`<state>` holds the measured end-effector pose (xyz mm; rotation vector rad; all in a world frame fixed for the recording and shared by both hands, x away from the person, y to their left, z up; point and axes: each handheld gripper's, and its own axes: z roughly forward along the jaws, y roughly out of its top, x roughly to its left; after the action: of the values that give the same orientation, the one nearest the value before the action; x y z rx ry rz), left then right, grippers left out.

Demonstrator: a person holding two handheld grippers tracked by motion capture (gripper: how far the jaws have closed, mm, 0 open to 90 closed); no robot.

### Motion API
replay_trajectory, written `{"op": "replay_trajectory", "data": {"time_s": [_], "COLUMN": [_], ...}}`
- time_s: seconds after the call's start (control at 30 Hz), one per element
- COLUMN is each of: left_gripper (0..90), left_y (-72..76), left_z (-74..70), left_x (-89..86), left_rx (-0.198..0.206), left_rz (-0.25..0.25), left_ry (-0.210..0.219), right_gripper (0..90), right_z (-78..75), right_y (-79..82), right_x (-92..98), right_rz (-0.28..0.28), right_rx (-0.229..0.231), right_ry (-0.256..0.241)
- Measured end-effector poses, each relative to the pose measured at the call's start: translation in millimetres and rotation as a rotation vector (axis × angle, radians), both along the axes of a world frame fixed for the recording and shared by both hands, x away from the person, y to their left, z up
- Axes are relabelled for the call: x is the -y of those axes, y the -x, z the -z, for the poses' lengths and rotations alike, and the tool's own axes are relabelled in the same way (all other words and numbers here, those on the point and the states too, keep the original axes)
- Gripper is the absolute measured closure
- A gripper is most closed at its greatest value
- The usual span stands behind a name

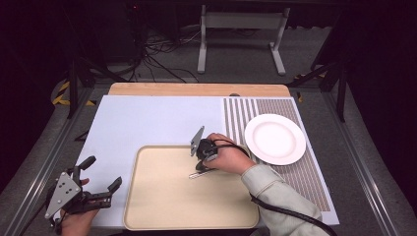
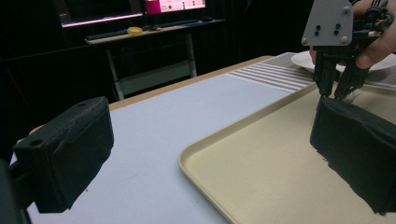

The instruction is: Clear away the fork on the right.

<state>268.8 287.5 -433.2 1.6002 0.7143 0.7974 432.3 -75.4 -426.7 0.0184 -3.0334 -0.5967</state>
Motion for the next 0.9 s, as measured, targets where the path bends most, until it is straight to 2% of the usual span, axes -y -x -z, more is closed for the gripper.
{"op": "replay_trajectory", "data": {"time_s": [0.07,0.33,0.47,0.67,0.9], "left_gripper": [0.5,0.5,0.5,0.5,0.6], "left_y": [-0.2,-0.1,-0.5,-0.7,-1.4], "left_z": [0.1,0.2,0.4,0.5,0.6], "left_x": [0.2,0.4,0.8,1.5,2.0], "left_rx": [-0.003,-0.004,-0.002,-0.006,-0.008], "left_rz": [0.002,0.000,0.001,0.005,0.006], "left_ry": [0.000,0.000,0.001,0.000,0.003], "right_gripper": [90.0,90.0,90.0,90.0,90.0], "right_z": [-0.7,-0.2,-2.2,-3.5,-3.7], "right_y": [4.2,18.2,27.9,38.3,45.2], "right_x": [1.1,11.8,18.6,28.6,39.4], "right_rz": [-0.003,-0.026,-0.034,-0.044,-0.059], "right_rx": [-0.009,-0.029,-0.048,-0.064,-0.072], "right_ry": [0.013,0.014,0.057,0.093,0.104]}}
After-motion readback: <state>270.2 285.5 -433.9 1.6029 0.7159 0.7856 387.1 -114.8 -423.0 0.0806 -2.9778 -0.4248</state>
